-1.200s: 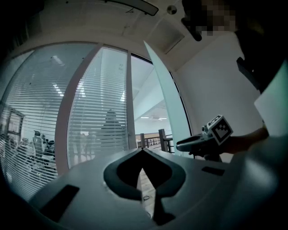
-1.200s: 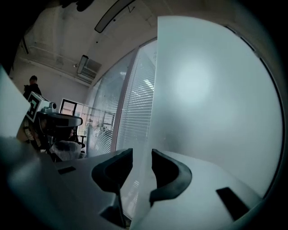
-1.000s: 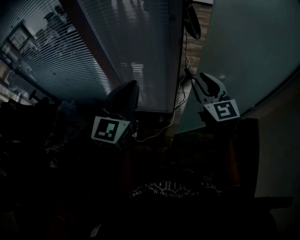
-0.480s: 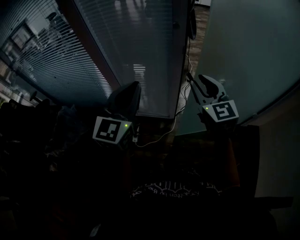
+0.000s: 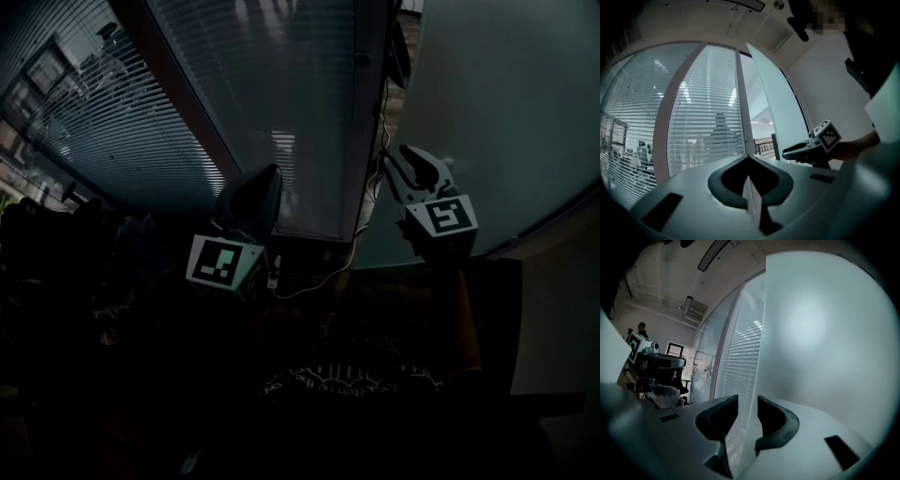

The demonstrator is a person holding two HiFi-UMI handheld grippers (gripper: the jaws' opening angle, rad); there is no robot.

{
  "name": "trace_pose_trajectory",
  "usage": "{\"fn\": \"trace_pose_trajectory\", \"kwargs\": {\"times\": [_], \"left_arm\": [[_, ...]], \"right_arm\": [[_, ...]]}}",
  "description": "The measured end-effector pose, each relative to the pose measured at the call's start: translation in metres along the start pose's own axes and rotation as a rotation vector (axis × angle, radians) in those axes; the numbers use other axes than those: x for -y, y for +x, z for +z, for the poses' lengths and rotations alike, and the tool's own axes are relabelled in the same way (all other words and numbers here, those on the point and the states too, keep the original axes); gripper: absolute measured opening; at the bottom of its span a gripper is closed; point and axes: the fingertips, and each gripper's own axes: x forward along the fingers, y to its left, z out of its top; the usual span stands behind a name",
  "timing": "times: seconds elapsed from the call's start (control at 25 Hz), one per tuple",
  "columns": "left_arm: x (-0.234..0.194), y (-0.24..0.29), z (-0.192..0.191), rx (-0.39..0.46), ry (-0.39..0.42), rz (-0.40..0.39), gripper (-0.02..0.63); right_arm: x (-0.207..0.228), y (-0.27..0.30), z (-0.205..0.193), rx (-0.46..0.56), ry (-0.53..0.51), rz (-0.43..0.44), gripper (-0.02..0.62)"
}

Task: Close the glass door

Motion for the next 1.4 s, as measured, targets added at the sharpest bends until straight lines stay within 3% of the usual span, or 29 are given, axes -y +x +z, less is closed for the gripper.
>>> {"fn": "trace_pose_trajectory", "kwargs": {"times": [1.4], "left_arm": [[-0.033, 0.062, -0.006, 0.015, 0.012, 0.076, -0.009]], "right_arm": [[0.051, 0.081, -0.009, -0.003, -0.009, 0.023, 0.114]]}}
